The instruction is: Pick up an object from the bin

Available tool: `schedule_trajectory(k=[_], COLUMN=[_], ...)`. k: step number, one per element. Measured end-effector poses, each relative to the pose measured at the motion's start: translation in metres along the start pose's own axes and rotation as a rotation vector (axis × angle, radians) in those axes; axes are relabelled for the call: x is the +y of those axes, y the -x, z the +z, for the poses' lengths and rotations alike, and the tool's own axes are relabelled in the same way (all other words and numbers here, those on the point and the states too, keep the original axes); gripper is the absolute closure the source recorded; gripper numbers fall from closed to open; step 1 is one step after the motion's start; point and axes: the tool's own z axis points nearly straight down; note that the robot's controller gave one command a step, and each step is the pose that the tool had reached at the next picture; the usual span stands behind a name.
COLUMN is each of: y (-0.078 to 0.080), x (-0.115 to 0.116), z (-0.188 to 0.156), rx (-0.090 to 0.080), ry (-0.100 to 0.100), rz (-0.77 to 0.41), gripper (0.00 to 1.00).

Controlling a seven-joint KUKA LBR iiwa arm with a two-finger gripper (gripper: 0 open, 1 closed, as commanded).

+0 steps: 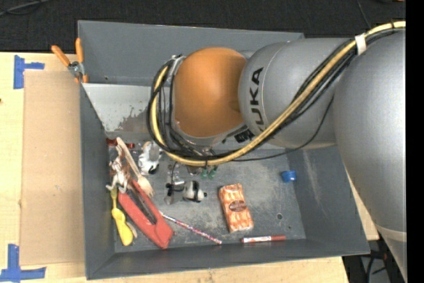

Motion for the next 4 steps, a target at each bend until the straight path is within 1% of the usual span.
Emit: schedule_trajectory(k=[1, 2, 3, 4], y=[0.003, -0.007, -0.006, 0.007], x=[-0.005, -0.019, -0.044, -0.076], z=[0.011, 0.001, 0.001, 0.010], rx=[0.002, 0.004, 0.005, 0.002], ry=[-0.002, -0.002, -0.002, -0.001], rz=[0.215, 0.084, 0.229, 0.225], gripper=[0.00, 0.00, 0.00, 0.00])
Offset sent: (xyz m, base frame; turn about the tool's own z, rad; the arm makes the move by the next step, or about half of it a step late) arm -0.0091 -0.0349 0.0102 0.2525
